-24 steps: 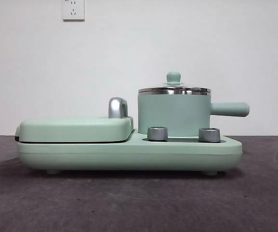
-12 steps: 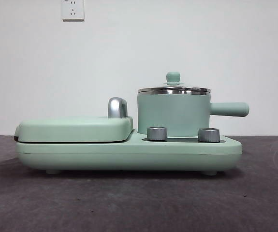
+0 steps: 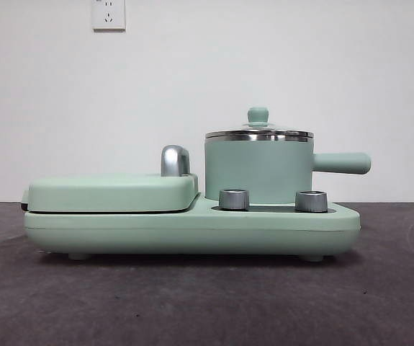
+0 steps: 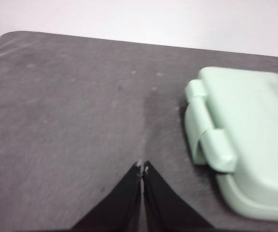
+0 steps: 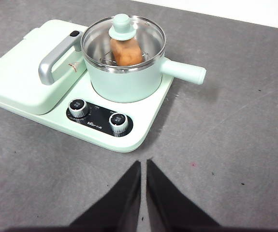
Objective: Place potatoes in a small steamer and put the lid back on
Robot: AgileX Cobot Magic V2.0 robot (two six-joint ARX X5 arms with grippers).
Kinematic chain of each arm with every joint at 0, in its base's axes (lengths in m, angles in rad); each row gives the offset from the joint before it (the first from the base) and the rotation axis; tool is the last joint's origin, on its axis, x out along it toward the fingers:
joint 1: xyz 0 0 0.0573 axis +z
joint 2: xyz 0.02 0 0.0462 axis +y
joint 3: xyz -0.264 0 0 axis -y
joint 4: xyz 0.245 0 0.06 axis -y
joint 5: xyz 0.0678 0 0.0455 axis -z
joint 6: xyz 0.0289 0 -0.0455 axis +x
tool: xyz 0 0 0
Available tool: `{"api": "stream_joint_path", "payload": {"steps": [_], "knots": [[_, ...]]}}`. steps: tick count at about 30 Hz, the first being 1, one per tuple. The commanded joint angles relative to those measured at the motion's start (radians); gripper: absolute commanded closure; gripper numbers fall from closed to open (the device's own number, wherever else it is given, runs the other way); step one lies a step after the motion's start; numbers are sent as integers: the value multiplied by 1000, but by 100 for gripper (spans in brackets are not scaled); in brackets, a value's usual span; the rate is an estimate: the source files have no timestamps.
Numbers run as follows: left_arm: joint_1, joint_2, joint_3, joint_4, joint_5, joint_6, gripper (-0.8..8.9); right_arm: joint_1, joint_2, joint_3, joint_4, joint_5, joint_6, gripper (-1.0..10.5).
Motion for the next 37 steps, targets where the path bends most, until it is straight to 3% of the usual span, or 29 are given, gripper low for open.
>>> {"api": "stream_joint_path", "payload": {"steps": [1,8,29,33,37], "knots": [[18,-61,-73,16,-3,10,807,3,3,8,12,0,4,932],[34,-215,-218,44,-3,11,808,3,3,8,14,0,4,932],[34,-214,-229,99,0,10,808,3,3,9,50,0,4,932],[34,-214,-229,99,0,10,807,-4,-3,1,68,8,-103,932],[34,-214,-229,98,0,10,807,-86,-68,-141,238,26,-178,932]]}}
